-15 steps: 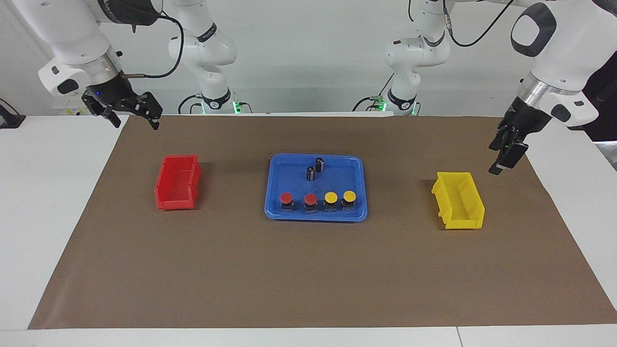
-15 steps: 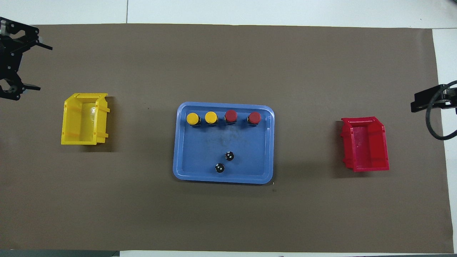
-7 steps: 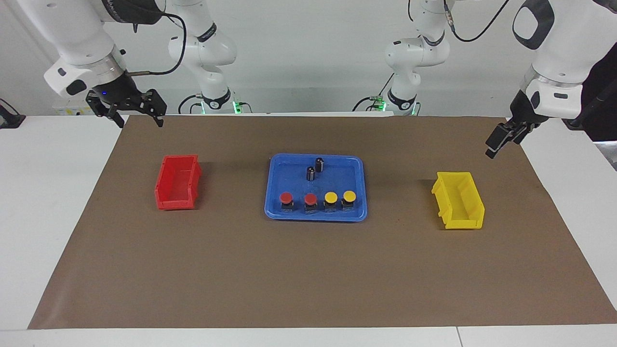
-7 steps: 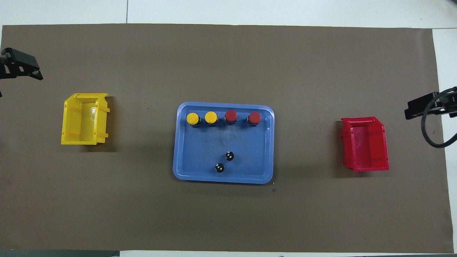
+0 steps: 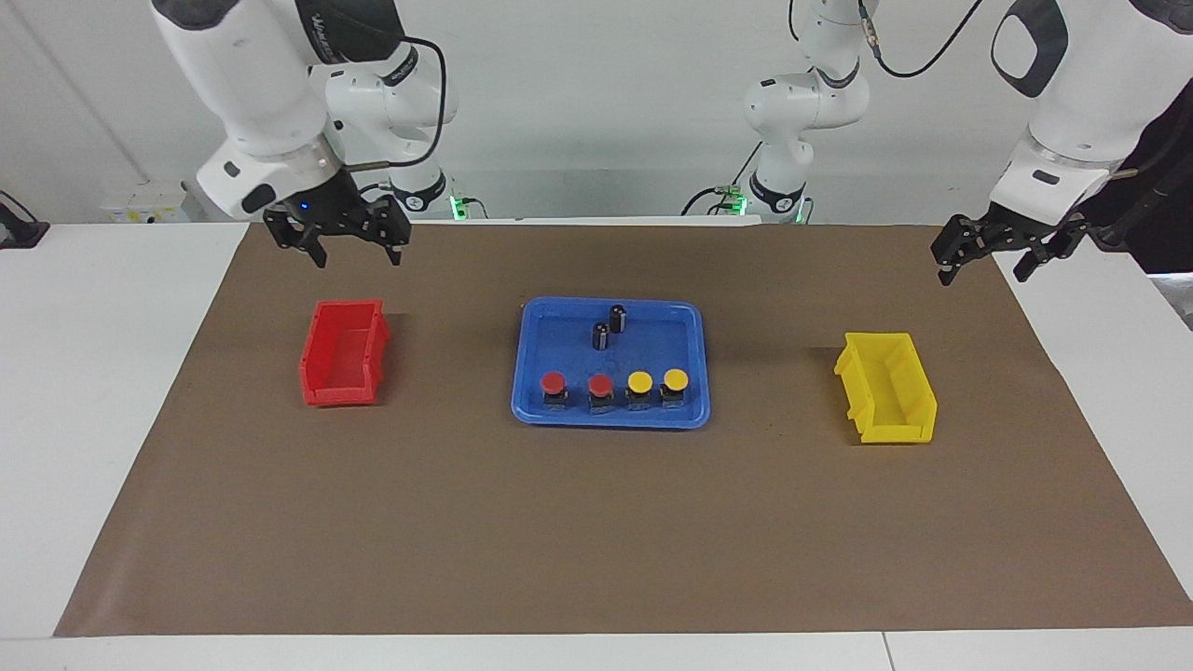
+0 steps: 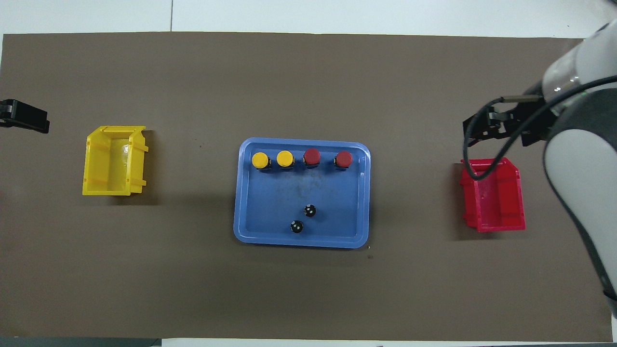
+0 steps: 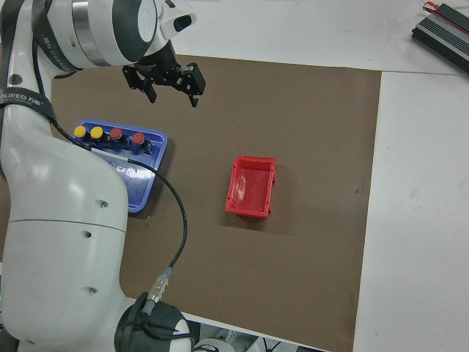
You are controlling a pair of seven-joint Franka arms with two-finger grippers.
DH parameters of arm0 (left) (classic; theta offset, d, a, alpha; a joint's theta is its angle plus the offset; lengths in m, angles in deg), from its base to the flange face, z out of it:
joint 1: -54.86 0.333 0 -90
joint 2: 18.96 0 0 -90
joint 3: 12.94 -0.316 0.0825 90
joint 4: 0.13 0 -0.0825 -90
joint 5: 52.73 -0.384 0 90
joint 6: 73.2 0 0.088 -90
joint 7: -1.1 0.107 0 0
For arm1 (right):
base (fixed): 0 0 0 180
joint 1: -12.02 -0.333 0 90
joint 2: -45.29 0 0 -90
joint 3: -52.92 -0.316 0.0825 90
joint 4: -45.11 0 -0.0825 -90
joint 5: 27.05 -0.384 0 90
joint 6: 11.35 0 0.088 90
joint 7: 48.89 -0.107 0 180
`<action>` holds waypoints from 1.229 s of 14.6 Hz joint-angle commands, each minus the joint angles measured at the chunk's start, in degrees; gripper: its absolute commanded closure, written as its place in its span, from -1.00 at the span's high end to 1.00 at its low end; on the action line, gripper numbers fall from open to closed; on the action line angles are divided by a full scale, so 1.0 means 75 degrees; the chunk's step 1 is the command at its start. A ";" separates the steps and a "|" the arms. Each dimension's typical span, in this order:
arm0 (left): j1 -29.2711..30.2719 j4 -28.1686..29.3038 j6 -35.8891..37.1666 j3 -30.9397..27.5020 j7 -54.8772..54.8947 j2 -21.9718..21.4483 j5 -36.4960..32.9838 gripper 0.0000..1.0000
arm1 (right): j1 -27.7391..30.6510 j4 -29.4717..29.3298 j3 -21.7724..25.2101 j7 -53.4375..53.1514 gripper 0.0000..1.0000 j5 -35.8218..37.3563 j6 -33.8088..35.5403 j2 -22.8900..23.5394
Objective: Sort red and yellow buttons by color
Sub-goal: 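Reach the right gripper over the red button farthest from the yellow bin, then grasp the red button with the right gripper while the left gripper reaches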
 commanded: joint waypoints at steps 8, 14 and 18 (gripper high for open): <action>-0.0035 0.0416 0.0617 0.0157 0.0079 -0.0454 -0.0071 1.00 | -0.1604 0.1910 -0.0416 -0.2790 1.00 0.0570 -0.3813 0.0866; -0.0164 0.0788 -0.0376 0.0168 0.0079 -0.0699 0.0164 1.00 | -0.1746 0.3107 -0.0416 -0.2849 1.00 0.0818 -0.4835 0.0738; -0.0409 0.2251 -0.1512 0.0180 -0.0621 -0.1285 0.1018 1.00 | -0.1780 0.3167 -0.0416 -0.2884 1.00 0.0853 -0.5235 0.0972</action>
